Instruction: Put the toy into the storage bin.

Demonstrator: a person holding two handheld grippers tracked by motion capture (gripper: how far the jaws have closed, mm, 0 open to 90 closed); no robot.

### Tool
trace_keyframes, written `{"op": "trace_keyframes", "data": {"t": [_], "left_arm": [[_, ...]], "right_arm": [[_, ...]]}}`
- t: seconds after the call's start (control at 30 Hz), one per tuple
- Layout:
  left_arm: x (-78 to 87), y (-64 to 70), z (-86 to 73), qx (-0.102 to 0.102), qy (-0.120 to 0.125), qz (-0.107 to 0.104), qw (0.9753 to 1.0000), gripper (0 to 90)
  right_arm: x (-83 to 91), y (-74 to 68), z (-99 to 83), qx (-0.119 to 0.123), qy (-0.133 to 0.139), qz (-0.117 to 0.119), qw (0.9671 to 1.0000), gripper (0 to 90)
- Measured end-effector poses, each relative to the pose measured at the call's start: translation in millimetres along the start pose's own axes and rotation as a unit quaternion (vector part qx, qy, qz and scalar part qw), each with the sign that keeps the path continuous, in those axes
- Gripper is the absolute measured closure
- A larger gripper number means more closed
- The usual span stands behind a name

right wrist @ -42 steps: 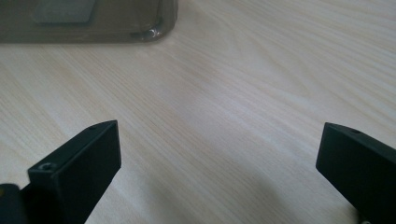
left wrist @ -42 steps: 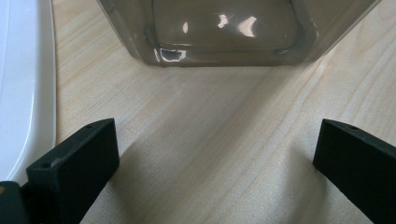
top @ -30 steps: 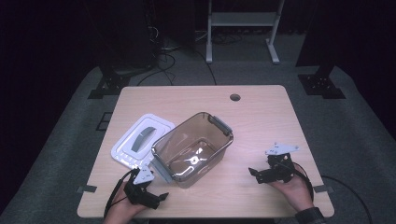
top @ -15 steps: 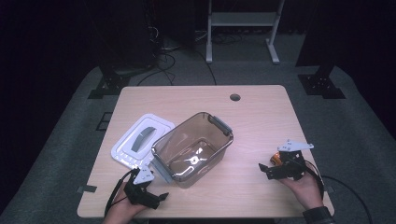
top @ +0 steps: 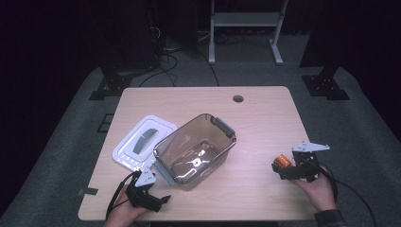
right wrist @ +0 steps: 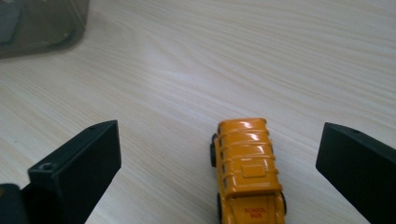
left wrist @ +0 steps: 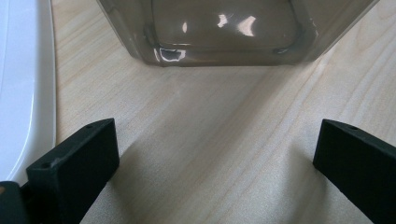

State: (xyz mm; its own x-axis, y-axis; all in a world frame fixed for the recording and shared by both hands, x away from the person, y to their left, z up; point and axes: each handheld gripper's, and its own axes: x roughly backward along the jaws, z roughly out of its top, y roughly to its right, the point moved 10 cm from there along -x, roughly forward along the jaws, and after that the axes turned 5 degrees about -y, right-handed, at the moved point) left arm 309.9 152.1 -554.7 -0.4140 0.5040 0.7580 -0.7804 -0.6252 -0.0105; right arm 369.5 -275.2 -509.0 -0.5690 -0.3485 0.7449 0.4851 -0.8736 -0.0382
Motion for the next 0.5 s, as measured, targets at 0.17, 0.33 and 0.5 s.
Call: {"op": "trace_keyframes", "data": {"t": [0.17, 0.33, 0.5], "left_arm": [[0.0, 0.0, 0.0, 0.0, 0.0, 0.0, 1.0, 0.0], [0.0, 0.0, 0.0, 0.0, 0.0, 0.0, 1.0, 0.0], [-0.1, 0.0, 0.1, 0.0, 0.0, 0.0, 1.0, 0.0]], "right_arm": [[-0.8, 10.6, -5.0, -0.007, -0.007, -0.006, 0.9999, 0.0], [-4.1, 15.9, -8.9, -0.006, -0.011, -0.002, 0.9999, 8.8], [-7.2, 19.5, -11.6, -0.004, -0.016, -0.001, 0.9999, 14.2]]}}
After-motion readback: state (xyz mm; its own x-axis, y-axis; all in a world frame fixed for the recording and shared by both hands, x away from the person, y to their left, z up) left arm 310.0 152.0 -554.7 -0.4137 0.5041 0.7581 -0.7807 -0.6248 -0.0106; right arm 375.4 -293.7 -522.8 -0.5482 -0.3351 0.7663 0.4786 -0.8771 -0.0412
